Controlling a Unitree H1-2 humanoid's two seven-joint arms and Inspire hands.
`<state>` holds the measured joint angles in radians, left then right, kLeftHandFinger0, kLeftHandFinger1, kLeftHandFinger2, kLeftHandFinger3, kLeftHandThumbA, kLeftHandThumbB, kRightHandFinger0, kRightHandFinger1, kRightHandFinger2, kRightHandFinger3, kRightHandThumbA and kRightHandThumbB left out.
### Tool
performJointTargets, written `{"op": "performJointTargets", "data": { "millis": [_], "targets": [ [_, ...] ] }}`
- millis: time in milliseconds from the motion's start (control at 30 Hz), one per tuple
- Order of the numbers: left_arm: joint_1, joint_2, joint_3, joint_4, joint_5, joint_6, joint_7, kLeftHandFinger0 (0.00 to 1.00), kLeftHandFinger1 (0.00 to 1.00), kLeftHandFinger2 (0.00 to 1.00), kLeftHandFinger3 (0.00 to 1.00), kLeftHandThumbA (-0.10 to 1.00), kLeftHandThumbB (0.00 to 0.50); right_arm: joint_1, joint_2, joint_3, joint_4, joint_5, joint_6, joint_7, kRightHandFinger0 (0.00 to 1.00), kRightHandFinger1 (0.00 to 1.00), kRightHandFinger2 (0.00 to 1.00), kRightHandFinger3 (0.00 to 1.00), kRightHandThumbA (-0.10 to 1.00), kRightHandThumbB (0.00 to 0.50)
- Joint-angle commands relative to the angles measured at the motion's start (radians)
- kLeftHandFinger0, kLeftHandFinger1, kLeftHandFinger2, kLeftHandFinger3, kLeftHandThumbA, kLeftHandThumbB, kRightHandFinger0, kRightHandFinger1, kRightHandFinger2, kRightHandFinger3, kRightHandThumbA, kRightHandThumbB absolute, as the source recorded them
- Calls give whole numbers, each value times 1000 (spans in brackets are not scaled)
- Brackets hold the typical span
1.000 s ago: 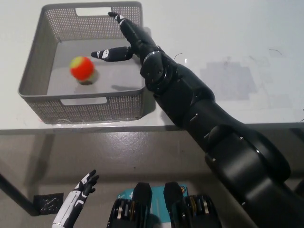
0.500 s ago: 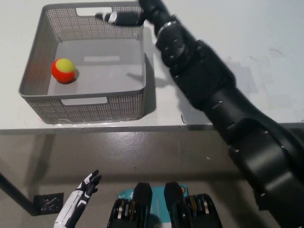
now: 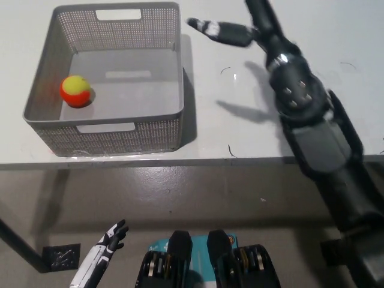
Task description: Use the right hand to pick up a tennis ball and put it into a container on the left side
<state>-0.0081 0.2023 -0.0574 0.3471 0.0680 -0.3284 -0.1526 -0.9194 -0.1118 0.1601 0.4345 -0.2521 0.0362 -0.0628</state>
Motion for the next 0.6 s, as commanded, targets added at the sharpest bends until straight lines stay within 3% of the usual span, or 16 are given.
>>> {"op": "performJointTargets", "data": {
  "millis": [0, 100, 200, 400, 567],
  "targets": [
    [36, 6, 3, -13, 8, -71, 15, 1000, 1000, 1000, 1000, 1000, 300, 220, -142, -190, -722, 228, 95, 93, 1000, 1000, 1000, 1000, 1000, 352],
    [53, 5, 8, -18, -6, -62, 11, 1000, 1000, 1000, 1000, 1000, 313, 325, -137, -188, -806, 249, 63, 90, 1000, 1000, 1000, 1000, 1000, 350],
    [61, 3, 10, -17, -6, -61, 14, 1000, 1000, 1000, 1000, 1000, 312, 440, -135, -174, -857, 241, 4, 84, 1000, 1000, 1000, 1000, 1000, 312],
    [53, 7, 11, -9, 3, -62, 18, 1000, 1000, 1000, 1000, 1000, 335, 660, -113, -160, -906, 267, -59, 76, 1000, 1000, 1000, 1000, 1000, 327],
    [47, 5, 13, -1, -7, -69, 16, 1000, 1000, 1000, 1000, 1000, 330, 773, -77, -142, -859, 300, -125, 79, 1000, 1000, 1000, 1000, 1000, 305]
  ]
}}
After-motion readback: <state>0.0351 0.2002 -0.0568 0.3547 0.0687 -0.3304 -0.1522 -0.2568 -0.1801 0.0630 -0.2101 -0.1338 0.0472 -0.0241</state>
